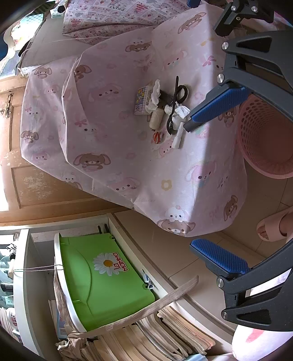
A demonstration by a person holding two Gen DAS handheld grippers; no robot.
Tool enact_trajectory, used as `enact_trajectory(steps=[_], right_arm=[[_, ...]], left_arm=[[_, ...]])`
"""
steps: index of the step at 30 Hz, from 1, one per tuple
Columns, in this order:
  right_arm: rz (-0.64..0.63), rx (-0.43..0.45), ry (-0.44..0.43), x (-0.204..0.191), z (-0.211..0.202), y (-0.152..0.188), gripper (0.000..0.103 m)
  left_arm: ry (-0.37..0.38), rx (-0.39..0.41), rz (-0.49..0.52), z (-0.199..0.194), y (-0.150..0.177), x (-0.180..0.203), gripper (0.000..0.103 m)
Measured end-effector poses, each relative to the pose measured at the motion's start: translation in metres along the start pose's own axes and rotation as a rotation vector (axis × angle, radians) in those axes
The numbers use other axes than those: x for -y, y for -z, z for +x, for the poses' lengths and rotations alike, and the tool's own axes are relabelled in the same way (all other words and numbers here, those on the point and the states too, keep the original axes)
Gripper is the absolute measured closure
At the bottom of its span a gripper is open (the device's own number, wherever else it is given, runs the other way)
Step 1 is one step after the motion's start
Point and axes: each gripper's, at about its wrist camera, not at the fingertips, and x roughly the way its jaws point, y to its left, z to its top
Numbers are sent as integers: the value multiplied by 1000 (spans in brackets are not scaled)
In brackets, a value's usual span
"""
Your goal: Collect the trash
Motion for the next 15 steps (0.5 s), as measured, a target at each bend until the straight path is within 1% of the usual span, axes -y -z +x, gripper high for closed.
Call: enact_trajectory(steps=[15], right_arm=[[2, -8, 2, -1, 2, 3, 0]], left_arm=[[-4, -3, 14, 0, 1, 4, 1]])
